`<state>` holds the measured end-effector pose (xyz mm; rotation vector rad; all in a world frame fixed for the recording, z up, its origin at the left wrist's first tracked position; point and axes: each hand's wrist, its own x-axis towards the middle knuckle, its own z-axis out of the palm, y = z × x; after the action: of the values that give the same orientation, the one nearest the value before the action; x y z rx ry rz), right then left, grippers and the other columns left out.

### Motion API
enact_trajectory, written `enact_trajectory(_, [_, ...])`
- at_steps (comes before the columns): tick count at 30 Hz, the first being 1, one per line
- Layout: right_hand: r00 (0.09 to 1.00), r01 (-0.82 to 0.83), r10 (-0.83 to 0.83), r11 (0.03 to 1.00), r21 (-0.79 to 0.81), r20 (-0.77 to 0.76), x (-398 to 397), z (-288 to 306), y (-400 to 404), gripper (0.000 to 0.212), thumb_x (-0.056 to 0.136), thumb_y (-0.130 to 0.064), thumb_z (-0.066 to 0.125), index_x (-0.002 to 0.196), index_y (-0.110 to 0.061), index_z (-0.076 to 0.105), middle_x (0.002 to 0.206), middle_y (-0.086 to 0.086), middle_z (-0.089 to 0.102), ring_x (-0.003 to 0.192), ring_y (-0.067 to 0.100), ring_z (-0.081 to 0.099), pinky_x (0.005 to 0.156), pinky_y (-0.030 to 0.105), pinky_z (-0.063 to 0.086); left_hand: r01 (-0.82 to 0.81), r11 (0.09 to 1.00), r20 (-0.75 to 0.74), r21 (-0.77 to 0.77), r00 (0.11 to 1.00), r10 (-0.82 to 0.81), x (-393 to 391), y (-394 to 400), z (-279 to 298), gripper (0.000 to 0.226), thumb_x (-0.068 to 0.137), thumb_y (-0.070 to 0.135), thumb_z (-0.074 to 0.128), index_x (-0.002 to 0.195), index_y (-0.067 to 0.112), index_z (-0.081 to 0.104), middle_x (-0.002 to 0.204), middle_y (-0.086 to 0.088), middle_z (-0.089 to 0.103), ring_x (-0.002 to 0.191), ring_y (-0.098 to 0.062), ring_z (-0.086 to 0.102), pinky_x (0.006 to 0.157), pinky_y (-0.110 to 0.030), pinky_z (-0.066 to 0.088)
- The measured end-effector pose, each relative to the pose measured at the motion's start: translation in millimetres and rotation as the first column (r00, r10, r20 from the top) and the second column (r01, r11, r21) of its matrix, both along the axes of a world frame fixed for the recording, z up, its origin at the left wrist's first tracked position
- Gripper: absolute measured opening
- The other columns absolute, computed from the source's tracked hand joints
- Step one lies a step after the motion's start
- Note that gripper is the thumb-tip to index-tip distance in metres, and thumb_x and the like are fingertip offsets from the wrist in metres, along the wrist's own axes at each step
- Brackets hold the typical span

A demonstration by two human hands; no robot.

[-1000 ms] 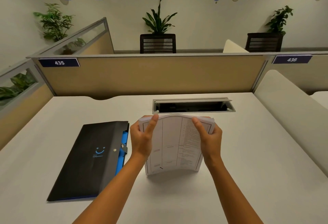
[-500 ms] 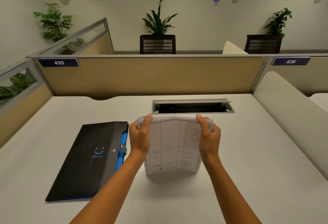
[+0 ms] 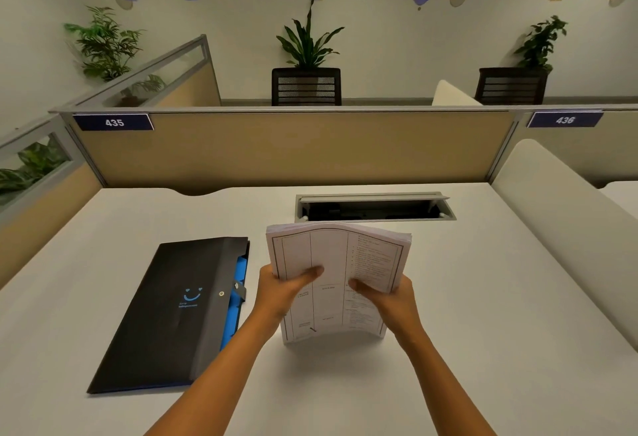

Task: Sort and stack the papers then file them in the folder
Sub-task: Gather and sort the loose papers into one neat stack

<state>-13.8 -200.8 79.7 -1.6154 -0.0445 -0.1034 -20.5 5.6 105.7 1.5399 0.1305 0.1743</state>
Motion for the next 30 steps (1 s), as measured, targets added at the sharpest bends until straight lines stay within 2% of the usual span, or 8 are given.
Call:
enact_trajectory(3, [1.0, 0.007, -0.007, 1.0, -0.011, -0.023, -3, -16, 1, 0.042, 0.066, -0.036, 0.083, 0.105, -0.036, 0.067, 0.103, -0.013, 0.073, 0.094, 0.012, 0.069, 0.064, 0.015, 0.057, 0.004, 1.0, -0.067, -0.008, 0.998, -0.004, -4, -1, -15, 0.048, 0.057, 0.038, 0.087, 0.099, 0.038, 0.064, 0.092, 0.024, 0.073, 0.087, -0.002, 0.067, 0.056, -0.012, 0.054])
enact_trajectory(8, [1.0, -0.01, 0.01, 1.0, 0.008, 0.012, 4, -6, 1, 0.035, 0.068, -0.034, 0.082, 0.097, -0.05, 0.069, 0.099, -0.023, 0.073, 0.092, 0.001, 0.069, 0.066, 0.016, 0.057, -0.017, 1.0, -0.044, -0.02, 0.999, 0.016, 2, 0, -7, 0.042, 0.056, 0.039, 0.087, 0.092, 0.051, 0.067, 0.091, 0.025, 0.072, 0.086, 0.004, 0.066, 0.054, -0.012, 0.053])
enact_trajectory(11, [1.0, -0.026, 0.026, 1.0, 0.013, 0.015, 7, -8, -1, 0.039, 0.069, -0.034, 0.083, 0.099, -0.054, 0.068, 0.102, -0.024, 0.072, 0.094, 0.0, 0.069, 0.067, 0.016, 0.057, -0.023, 0.999, -0.046, -0.039, 0.999, 0.021, 4, 1, -9, 0.044, 0.056, 0.039, 0.086, 0.096, 0.042, 0.066, 0.092, 0.021, 0.073, 0.086, -0.003, 0.068, 0.055, -0.014, 0.055])
enact_trajectory(14, [0.999, -0.014, 0.014, 1.0, 0.008, -0.03, 1, -26, 0, 0.037, 0.066, -0.038, 0.083, 0.098, -0.052, 0.068, 0.098, -0.026, 0.072, 0.09, -0.003, 0.069, 0.064, 0.014, 0.057, -0.037, 0.999, -0.087, -0.037, 0.996, 0.034, -3, -1, -23, 0.047, 0.058, 0.033, 0.087, 0.099, 0.036, 0.064, 0.092, 0.013, 0.074, 0.09, -0.009, 0.067, 0.059, -0.017, 0.057])
enact_trajectory(17, [0.998, -0.003, 0.004, 1.0, 0.015, -0.062, -4, -39, 2, 0.042, 0.065, -0.038, 0.083, 0.103, -0.045, 0.065, 0.098, -0.026, 0.072, 0.092, -0.004, 0.068, 0.067, 0.014, 0.058, -0.053, 0.998, -0.123, -0.032, 0.991, 0.049, -7, -4, -36, 0.044, 0.066, 0.022, 0.087, 0.1, 0.036, 0.061, 0.101, 0.008, 0.07, 0.095, -0.012, 0.063, 0.071, -0.025, 0.057])
enact_trajectory(24, [0.998, 0.0, 0.002, 0.999, 0.038, -0.064, -1, -40, -4, 0.042, 0.07, -0.031, 0.084, 0.104, -0.046, 0.066, 0.101, -0.024, 0.072, 0.094, -0.001, 0.068, 0.071, 0.017, 0.058, -0.026, 0.999, -0.114, -0.022, 0.993, 0.024, -2, -2, -34, 0.049, 0.057, 0.037, 0.084, 0.101, 0.035, 0.062, 0.099, 0.009, 0.07, 0.093, -0.015, 0.064, 0.059, -0.018, 0.056])
enact_trajectory(27, [0.995, 0.002, 0.002, 0.999, 0.049, -0.097, -8, -55, -3, 0.044, 0.066, -0.033, 0.084, 0.105, -0.044, 0.066, 0.101, -0.021, 0.073, 0.094, 0.006, 0.07, 0.072, 0.018, 0.058, -0.042, 0.998, -0.125, -0.044, 0.991, 0.036, -7, -5, -46, 0.045, 0.061, 0.03, 0.086, 0.099, 0.035, 0.063, 0.097, 0.01, 0.07, 0.092, -0.012, 0.063, 0.057, -0.014, 0.056])
enact_trajectory(30, [0.995, 0.014, -0.01, 0.999, 0.047, -0.103, -9, -60, -4, 0.046, 0.064, -0.03, 0.084, 0.105, -0.041, 0.067, 0.1, -0.017, 0.075, 0.093, 0.008, 0.071, 0.071, 0.02, 0.059, -0.041, 0.998, -0.13, -0.051, 0.991, 0.034, -6, -10, -48, 0.039, 0.069, 0.016, 0.086, 0.096, 0.035, 0.065, 0.084, 0.017, 0.073, 0.083, -0.007, 0.066, 0.054, -0.011, 0.054])
